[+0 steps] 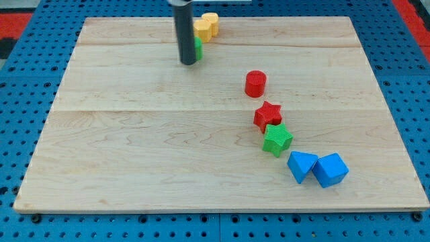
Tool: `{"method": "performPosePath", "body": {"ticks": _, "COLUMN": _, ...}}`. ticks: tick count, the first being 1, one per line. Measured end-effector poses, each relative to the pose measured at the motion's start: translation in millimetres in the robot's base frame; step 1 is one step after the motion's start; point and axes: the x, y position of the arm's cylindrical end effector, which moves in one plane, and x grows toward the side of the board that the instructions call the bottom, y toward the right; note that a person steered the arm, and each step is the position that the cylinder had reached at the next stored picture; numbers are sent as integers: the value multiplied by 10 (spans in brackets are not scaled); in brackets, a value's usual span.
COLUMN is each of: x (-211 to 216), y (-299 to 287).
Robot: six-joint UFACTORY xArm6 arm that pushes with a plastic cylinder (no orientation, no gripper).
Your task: Move your arm towards the red circle
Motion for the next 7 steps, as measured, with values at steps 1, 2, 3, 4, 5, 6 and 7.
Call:
{"method": "performPosePath", "body": {"ticks": 1, "x": -205, "y": 55}}
{"method": "performPosePath", "body": {"ticks": 2, "x": -213, "y": 84}}
{"method": "performPosePath", "body": {"ticks": 3, "x": -259, "y": 287}}
{"method": "performPosePath", "body": {"ticks": 4, "x": -271, "y": 442}}
{"method": "performPosePath", "body": {"ticks": 5, "x": -332, "y": 587}}
{"method": "performPosePath", "body": {"ticks": 6, "x": -370, "y": 823}}
{"method": "performPosePath", "body": {"ticks": 7, "x": -363, "y": 989}}
